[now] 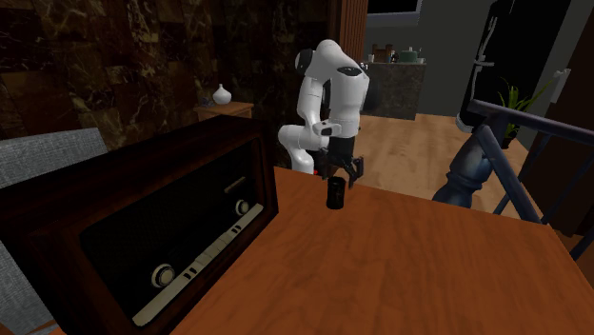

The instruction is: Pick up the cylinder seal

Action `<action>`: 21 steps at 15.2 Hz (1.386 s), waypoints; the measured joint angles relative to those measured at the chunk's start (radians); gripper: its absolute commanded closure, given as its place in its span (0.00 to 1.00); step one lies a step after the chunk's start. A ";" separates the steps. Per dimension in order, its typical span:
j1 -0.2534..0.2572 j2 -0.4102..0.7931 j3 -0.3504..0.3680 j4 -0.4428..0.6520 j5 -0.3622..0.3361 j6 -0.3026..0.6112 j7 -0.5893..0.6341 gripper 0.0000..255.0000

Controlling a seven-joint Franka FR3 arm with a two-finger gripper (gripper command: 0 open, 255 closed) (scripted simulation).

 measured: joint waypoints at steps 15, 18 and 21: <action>0.002 0.006 0.010 -0.036 0.004 0.043 0.003 1.00; 0.001 -0.002 0.002 -0.010 0.002 0.009 0.000 1.00; 0.000 -0.007 -0.007 0.028 -0.001 -0.035 0.000 1.00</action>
